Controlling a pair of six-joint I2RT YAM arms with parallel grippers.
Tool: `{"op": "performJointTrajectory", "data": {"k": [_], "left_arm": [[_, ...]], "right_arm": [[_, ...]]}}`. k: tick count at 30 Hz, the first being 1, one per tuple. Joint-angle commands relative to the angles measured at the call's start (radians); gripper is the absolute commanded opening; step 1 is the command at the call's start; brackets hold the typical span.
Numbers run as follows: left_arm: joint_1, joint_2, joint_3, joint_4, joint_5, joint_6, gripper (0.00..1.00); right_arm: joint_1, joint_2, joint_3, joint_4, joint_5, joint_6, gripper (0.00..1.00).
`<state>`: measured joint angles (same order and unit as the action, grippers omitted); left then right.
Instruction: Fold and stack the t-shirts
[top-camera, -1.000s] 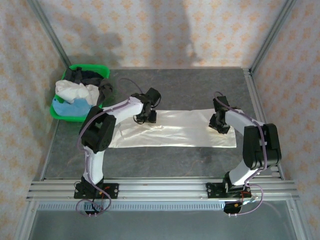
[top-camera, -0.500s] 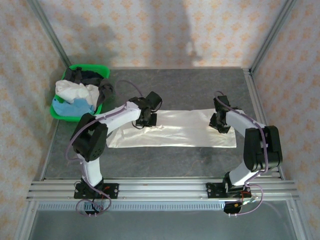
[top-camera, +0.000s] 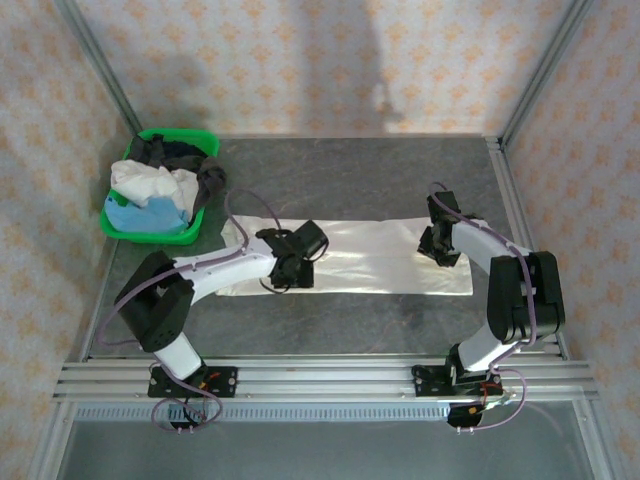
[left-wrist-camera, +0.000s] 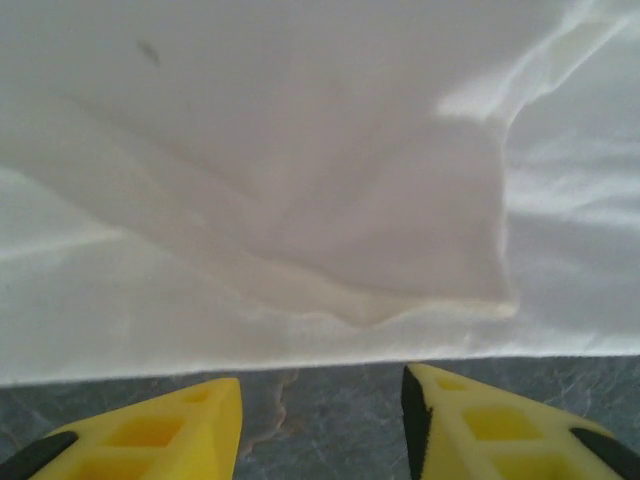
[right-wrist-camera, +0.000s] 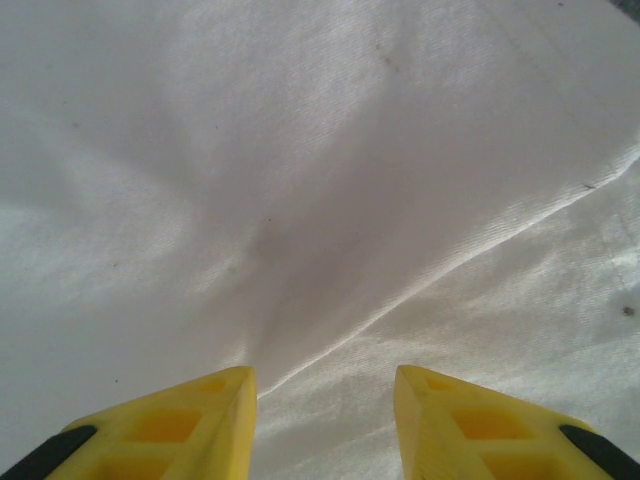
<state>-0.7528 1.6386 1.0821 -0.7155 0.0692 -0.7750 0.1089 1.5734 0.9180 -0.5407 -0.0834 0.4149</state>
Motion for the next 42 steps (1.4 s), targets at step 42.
{"op": "performJointTrajectory", "data": {"k": [42], "left_arm": [[0.053,-0.116,-0.2,0.007,-0.042,-0.031,0.39]], "right_arm": [[0.171,0.201,0.195,-0.088,0.157,0.009,0.4]]}}
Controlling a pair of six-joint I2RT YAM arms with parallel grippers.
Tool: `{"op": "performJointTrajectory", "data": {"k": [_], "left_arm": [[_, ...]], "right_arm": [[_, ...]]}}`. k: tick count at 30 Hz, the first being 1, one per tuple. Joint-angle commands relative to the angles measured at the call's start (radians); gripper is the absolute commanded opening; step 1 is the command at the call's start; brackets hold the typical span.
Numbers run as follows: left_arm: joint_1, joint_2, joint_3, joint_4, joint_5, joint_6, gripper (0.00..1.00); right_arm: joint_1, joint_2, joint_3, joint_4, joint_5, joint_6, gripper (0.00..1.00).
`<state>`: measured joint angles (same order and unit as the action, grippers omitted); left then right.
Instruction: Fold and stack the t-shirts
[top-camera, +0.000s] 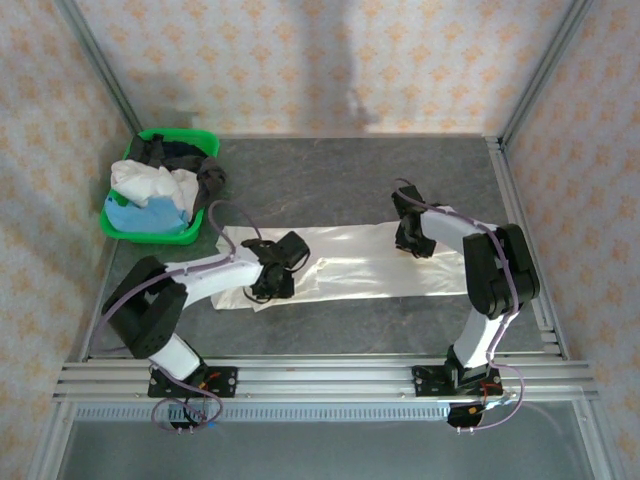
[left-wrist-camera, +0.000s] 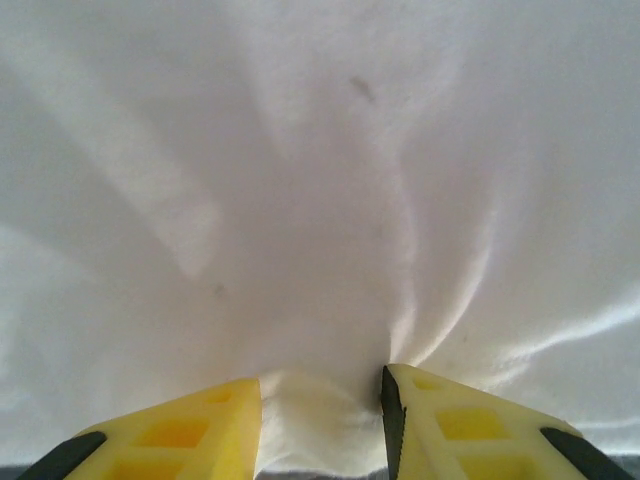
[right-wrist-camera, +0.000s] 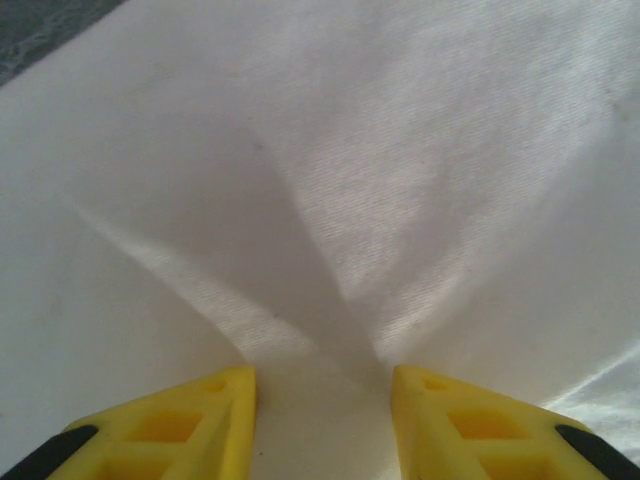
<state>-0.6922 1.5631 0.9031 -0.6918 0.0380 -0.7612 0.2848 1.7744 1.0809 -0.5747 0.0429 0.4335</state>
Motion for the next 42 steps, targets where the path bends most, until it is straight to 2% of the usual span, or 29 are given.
{"op": "performJointTrajectory", "data": {"k": [1,4,7,12,16,19,22,29,33,36,42], "left_arm": [[-0.005,-0.051,-0.015,-0.031,-0.01,-0.041,0.39],[0.015,-0.089,0.021,-0.051,-0.025,-0.006,0.42],[0.075,-0.076,0.086,-0.029,-0.029,0.045,0.54],[0.204,0.111,0.254,-0.03,-0.071,0.127,0.56],[0.307,0.247,0.311,0.007,-0.074,0.149,0.56],[0.35,0.338,0.358,0.002,-0.083,0.162,0.56],[0.375,0.401,0.382,-0.01,-0.095,0.15,0.55],[0.407,0.426,0.38,-0.029,-0.104,0.107,0.54],[0.392,0.399,0.41,-0.037,-0.099,0.097,0.54],[0.35,0.409,0.482,-0.05,-0.107,0.109,0.55],[0.349,0.603,0.685,-0.086,-0.085,0.112,0.55]], "right_arm": [[-0.004,-0.017,0.034,-0.058,0.02,-0.008,0.4],[0.003,-0.083,0.025,-0.03,-0.027,-0.006,0.4],[0.006,-0.088,0.022,0.034,-0.045,-0.017,0.41],[-0.014,0.079,0.147,-0.05,0.048,-0.027,0.39],[-0.074,0.126,0.146,-0.029,0.015,-0.023,0.38],[-0.111,0.138,0.146,-0.032,-0.005,-0.027,0.38],[-0.134,0.121,0.134,-0.044,0.011,-0.046,0.38],[-0.213,0.04,0.076,-0.059,0.004,-0.059,0.39],[-0.202,-0.03,0.054,-0.016,-0.096,-0.047,0.4],[-0.171,-0.015,0.078,0.018,-0.114,-0.048,0.4],[-0.195,0.075,0.096,-0.046,-0.051,-0.032,0.39]]}}
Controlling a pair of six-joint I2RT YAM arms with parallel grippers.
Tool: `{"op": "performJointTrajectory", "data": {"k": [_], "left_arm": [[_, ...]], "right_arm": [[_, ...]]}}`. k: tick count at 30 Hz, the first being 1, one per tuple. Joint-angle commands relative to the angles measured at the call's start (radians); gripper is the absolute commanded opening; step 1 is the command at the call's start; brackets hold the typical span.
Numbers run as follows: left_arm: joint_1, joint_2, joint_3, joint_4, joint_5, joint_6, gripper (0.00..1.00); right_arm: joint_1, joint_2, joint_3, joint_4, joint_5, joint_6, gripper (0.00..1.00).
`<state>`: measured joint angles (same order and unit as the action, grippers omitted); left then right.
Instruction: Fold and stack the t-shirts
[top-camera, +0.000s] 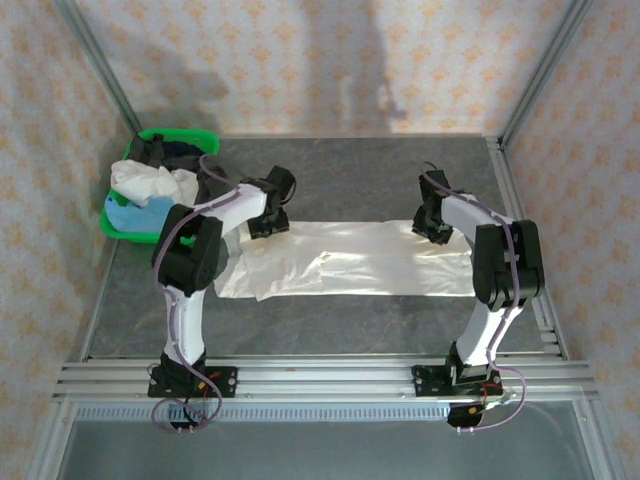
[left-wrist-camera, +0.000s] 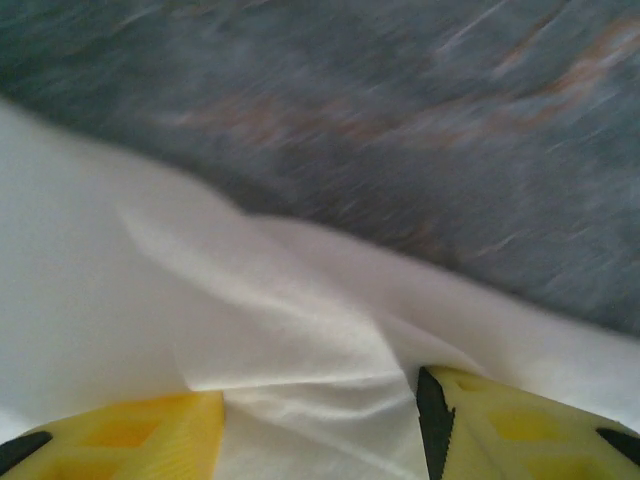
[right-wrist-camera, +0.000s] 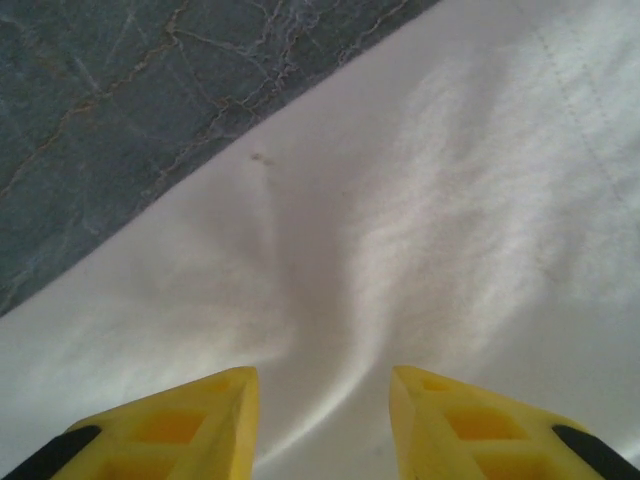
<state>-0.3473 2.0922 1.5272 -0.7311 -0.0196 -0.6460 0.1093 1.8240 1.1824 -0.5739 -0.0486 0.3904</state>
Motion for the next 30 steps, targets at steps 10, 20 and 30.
{"op": "performJointTrajectory", "data": {"k": [10,20,30], "left_arm": [[0.019,0.504,0.735,-0.143,0.117,0.025,0.54],[0.026,0.53,1.112,-0.145,0.251,-0.009,1.0],[-0.039,0.165,0.414,0.07,0.156,-0.043,1.0]], "right_arm": [[0.065,-0.216,-0.286,-0.086,-0.022,0.123,0.45],[0.227,-0.31,-0.267,-0.103,0.023,0.069,0.47],[0.296,-0.167,-0.28,-0.066,0.01,0.044,0.46]]}}
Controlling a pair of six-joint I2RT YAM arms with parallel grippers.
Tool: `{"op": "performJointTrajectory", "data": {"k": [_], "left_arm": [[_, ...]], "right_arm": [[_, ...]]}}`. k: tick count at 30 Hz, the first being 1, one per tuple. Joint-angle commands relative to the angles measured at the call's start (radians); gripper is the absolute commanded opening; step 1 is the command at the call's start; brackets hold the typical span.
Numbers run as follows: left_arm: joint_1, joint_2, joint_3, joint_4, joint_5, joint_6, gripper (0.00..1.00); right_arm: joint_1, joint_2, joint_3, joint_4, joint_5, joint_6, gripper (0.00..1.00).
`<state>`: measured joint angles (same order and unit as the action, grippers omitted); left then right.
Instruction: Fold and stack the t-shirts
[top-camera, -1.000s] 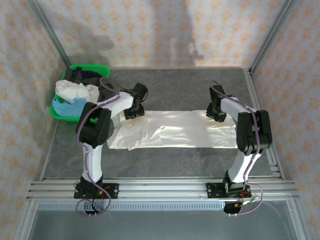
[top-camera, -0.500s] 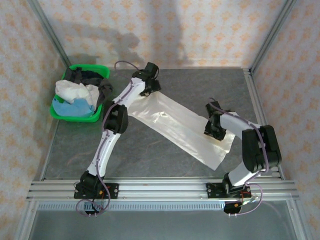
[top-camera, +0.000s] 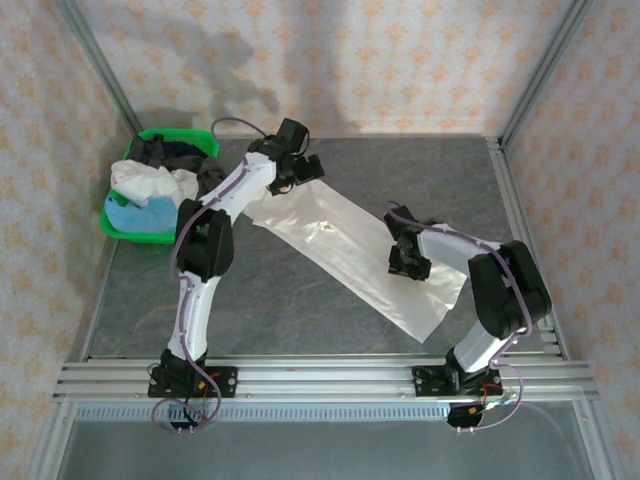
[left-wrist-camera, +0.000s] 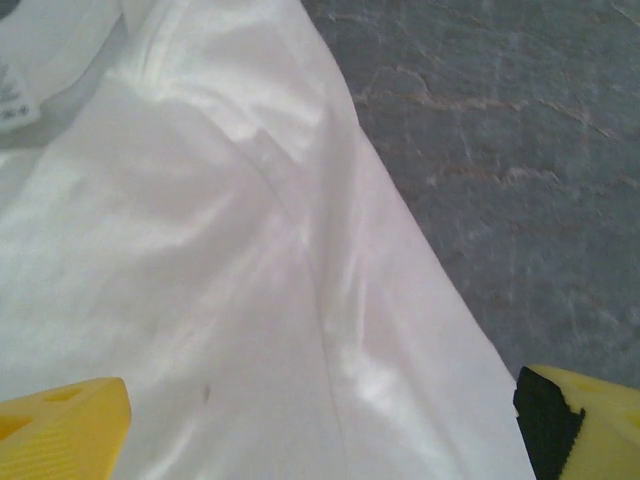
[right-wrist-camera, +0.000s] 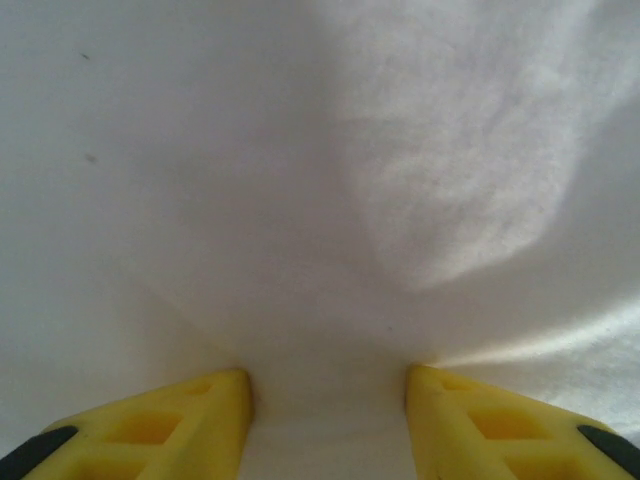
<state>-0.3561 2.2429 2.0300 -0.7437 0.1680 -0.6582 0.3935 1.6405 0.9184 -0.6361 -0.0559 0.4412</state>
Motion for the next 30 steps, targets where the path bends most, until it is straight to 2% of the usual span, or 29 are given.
{"op": "performJointTrajectory", "data": {"k": [1,7,12,18,21,25,30], "left_arm": [[-0.03,0.034,-0.092,0.082,-0.022,-0.04,0.99],[-0.032,0.167,-0.006,0.048,-0.001,-0.043,0.97],[-0.023,0.293,0.168,-0.018,0.017,-0.025,0.96],[-0.02,0.491,0.489,-0.087,0.109,-0.002,0.95],[-0.02,0.573,0.63,-0.071,0.176,-0.008,0.94],[-0.02,0.588,0.673,0.003,0.232,-0.028,0.96],[-0.02,0.511,0.699,-0.012,0.221,-0.001,1.0]], "right_arm": [[0.022,0.012,-0.022,-0.002,0.013,-0.001,0.46],[0.093,-0.021,-0.051,-0.028,0.006,0.07,0.46],[0.154,-0.032,-0.05,-0.043,-0.001,0.146,0.46],[0.326,0.008,0.006,-0.028,-0.056,0.26,0.46],[0.426,0.052,0.069,-0.043,-0.067,0.301,0.46],[0.513,0.071,0.16,-0.071,-0.074,0.321,0.47],[0.525,-0.044,0.199,-0.144,-0.007,0.289,0.49]]}}
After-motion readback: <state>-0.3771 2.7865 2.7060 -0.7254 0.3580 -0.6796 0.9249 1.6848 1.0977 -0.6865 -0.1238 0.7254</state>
